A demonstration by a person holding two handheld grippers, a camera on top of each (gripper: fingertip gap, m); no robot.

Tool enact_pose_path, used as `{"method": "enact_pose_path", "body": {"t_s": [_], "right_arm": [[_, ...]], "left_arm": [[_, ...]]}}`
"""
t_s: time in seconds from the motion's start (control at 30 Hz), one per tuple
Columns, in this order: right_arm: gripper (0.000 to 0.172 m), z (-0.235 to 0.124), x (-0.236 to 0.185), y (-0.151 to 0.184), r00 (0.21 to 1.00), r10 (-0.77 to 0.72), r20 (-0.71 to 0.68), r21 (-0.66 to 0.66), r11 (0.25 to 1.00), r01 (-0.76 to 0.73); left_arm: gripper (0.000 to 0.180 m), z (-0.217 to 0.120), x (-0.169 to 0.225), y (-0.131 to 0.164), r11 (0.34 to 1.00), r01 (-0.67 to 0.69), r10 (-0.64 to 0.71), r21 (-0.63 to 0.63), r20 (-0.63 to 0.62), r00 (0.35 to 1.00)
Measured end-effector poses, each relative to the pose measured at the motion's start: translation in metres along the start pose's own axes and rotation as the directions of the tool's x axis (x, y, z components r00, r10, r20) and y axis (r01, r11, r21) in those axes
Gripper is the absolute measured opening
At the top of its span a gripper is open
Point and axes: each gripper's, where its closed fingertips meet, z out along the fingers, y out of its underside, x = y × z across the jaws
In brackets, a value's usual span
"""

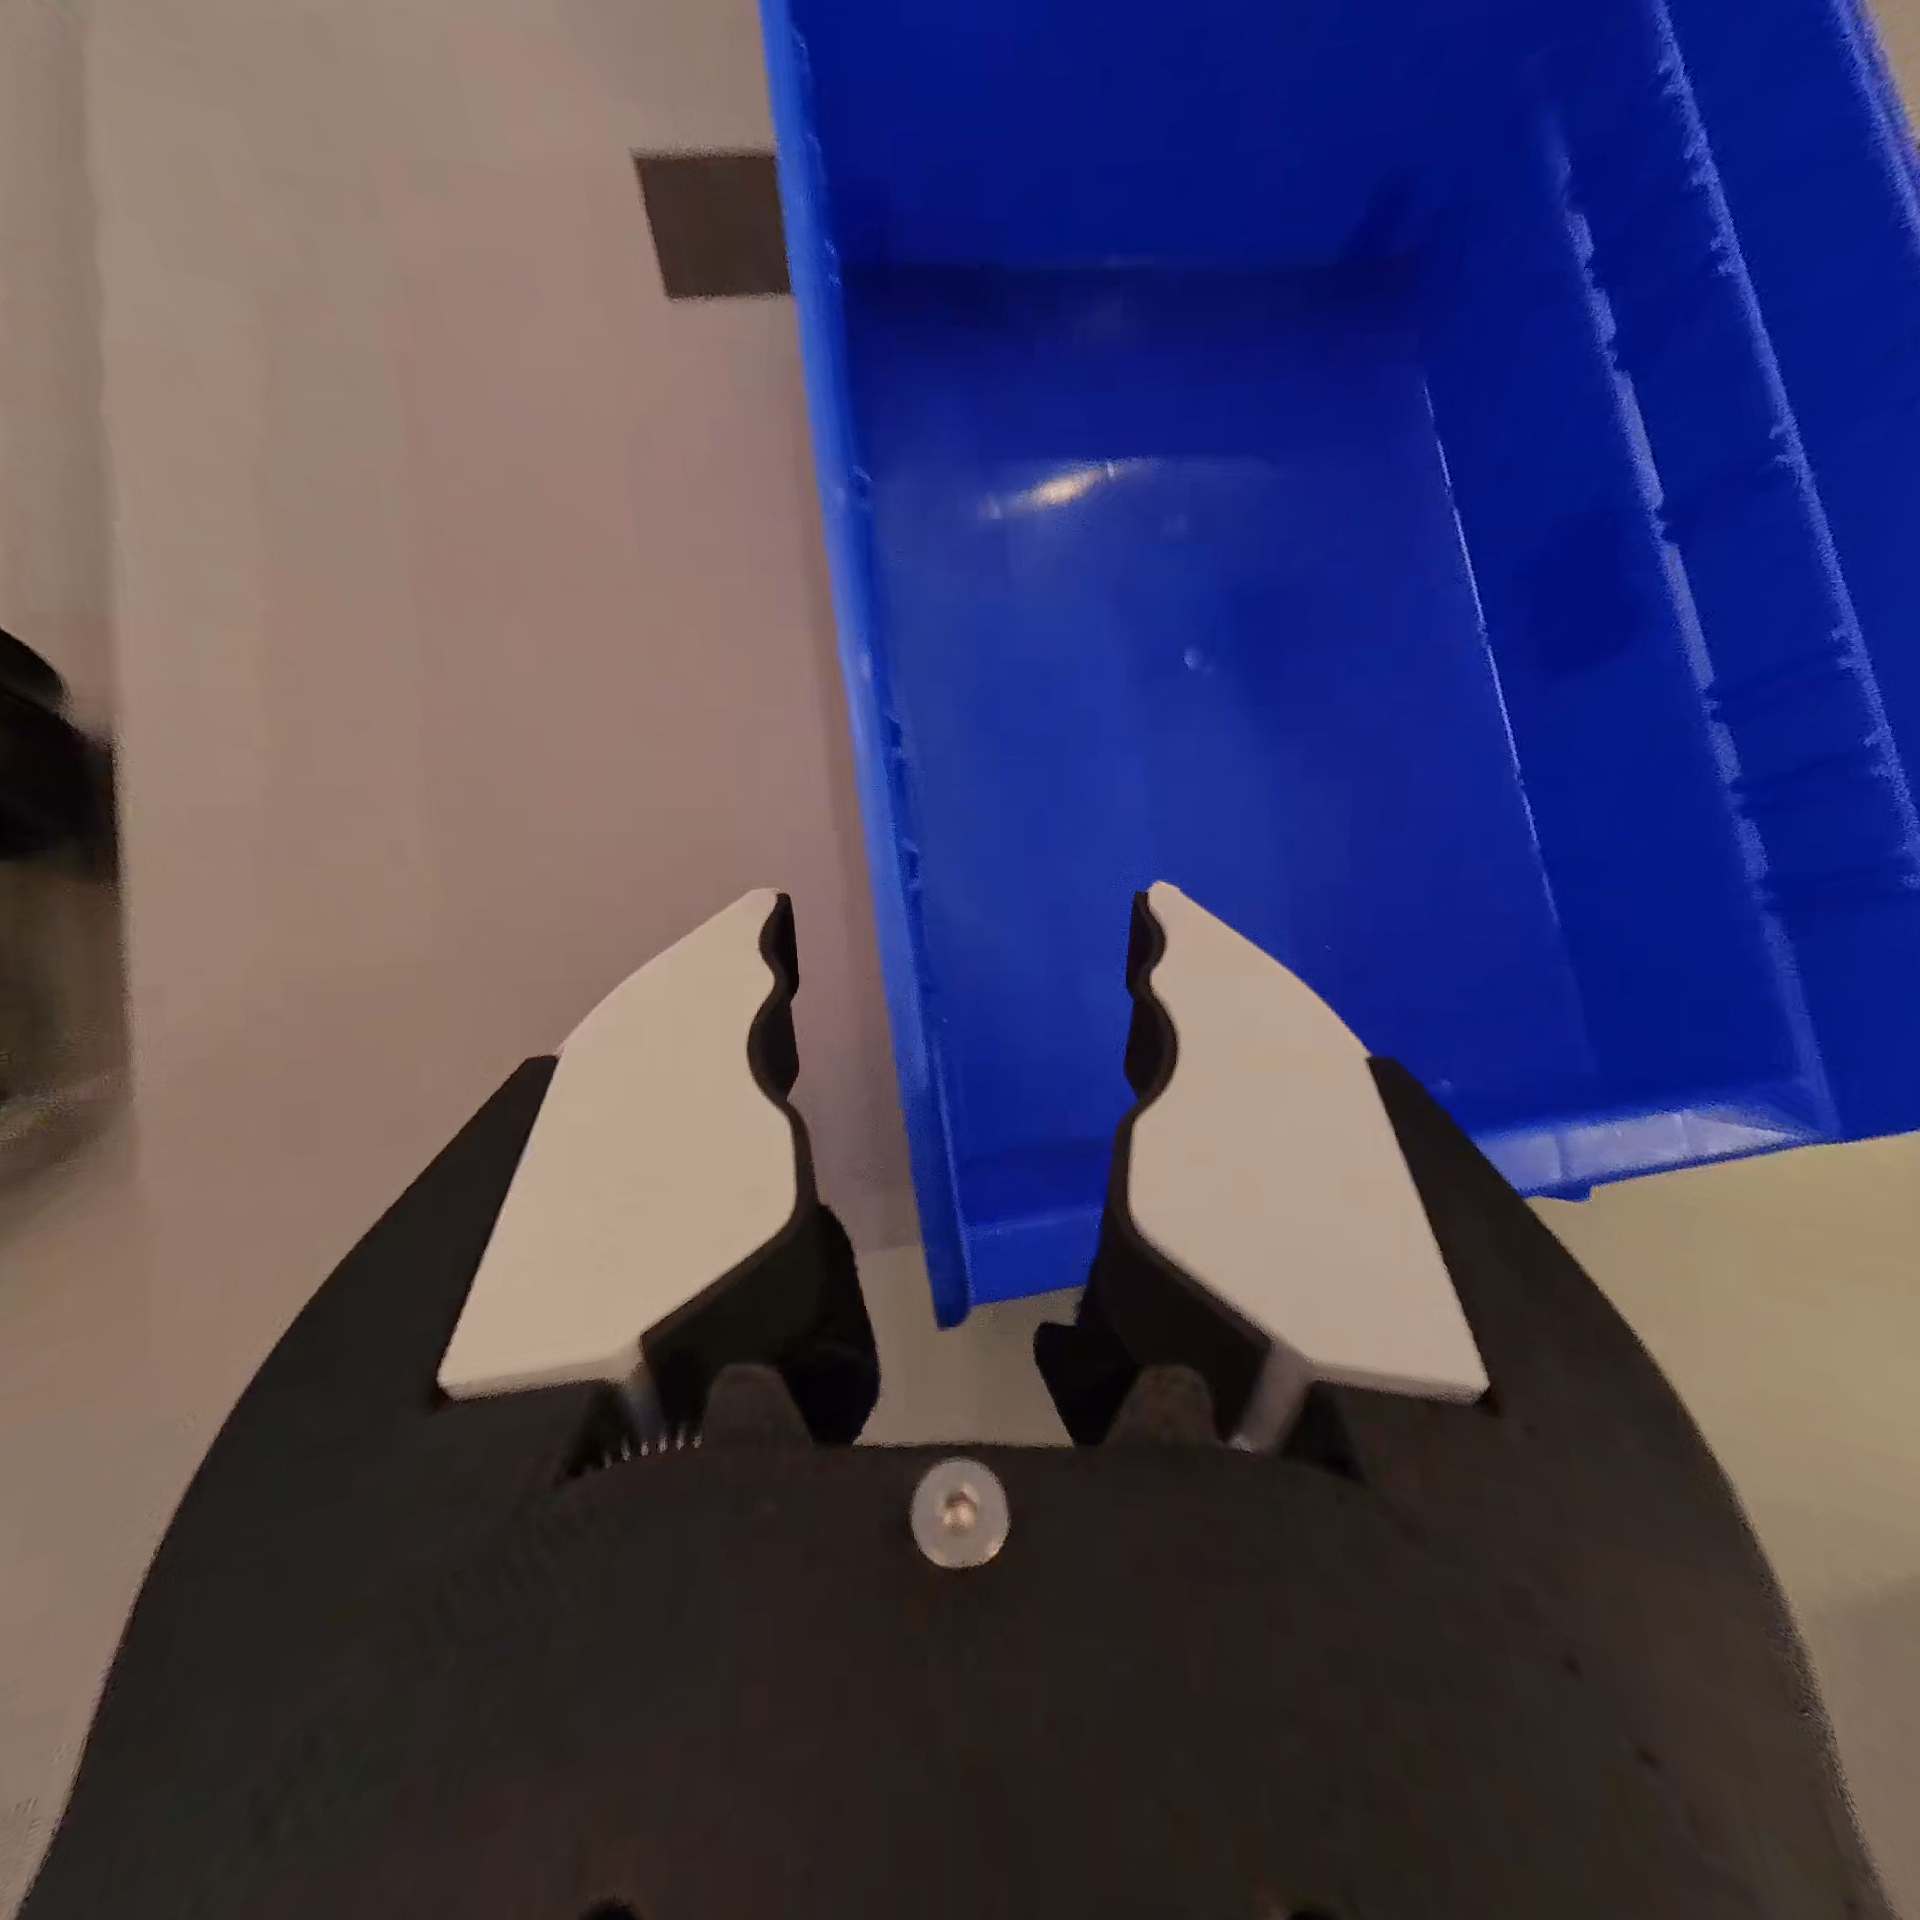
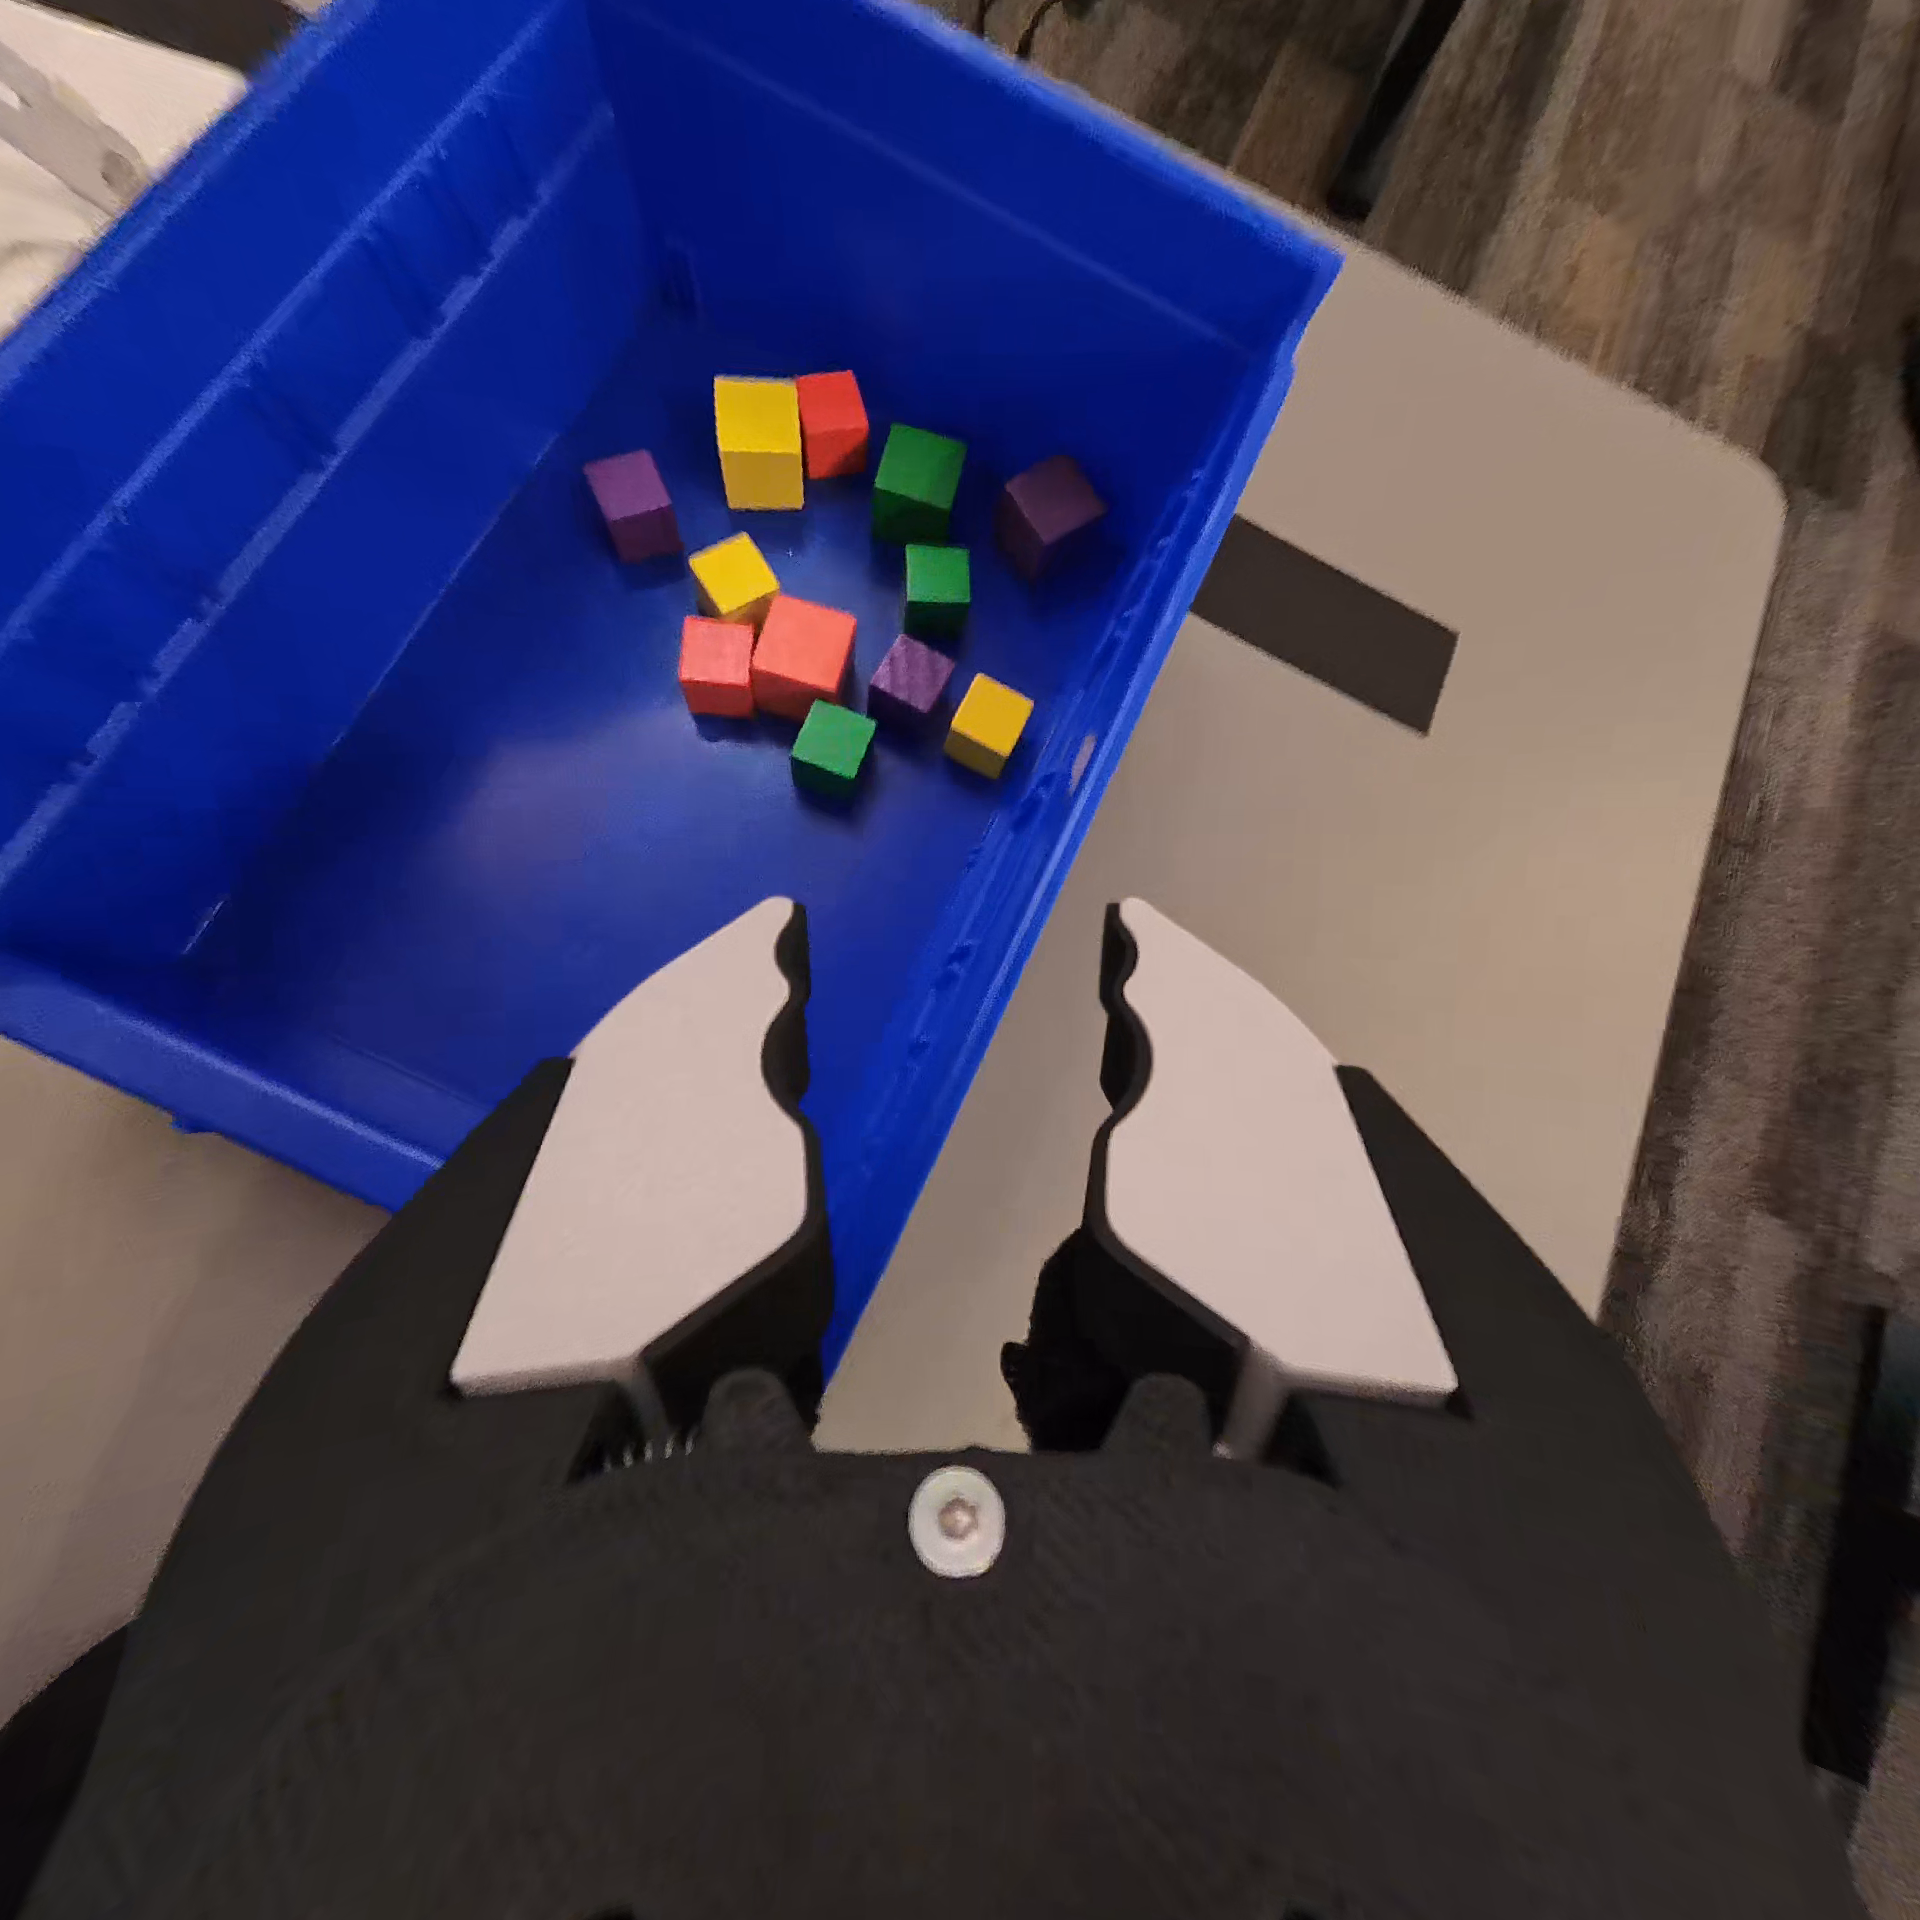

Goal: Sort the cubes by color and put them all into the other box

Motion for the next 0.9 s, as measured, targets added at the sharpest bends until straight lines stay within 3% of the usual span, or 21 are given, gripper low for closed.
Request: {"method": "enact_pose_path", "body": {"t_s": [0.33, 0.53, 0.9], "right_arm": [[0.043, 0.024, -0.016, 0.038, 0.995, 0.069, 0.077, -0.140, 0.988, -0.058], [0.032, 0.037, -0.018, 0.052, 0.996, 0.055, 0.071, -0.176, 0.983, -0.041], [0.015, 0.039, -0.008, 0.050, 0.984, 0.147, 0.103, -0.134, 0.982, -0.133]], "left_arm": [[0.045, 0.022, -0.008, 0.031, 0.995, 0.033, -0.032, -0.092, 0.013, 0.999], [0.019, 0.023, -0.002, 0.027, 0.996, 0.061, -0.066, -0.068, -0.074, 0.995], [0.004, 0.026, -0.003, 0.022, 0.995, 0.062, -0.069, -0.082, -0.097, 0.993]]}}
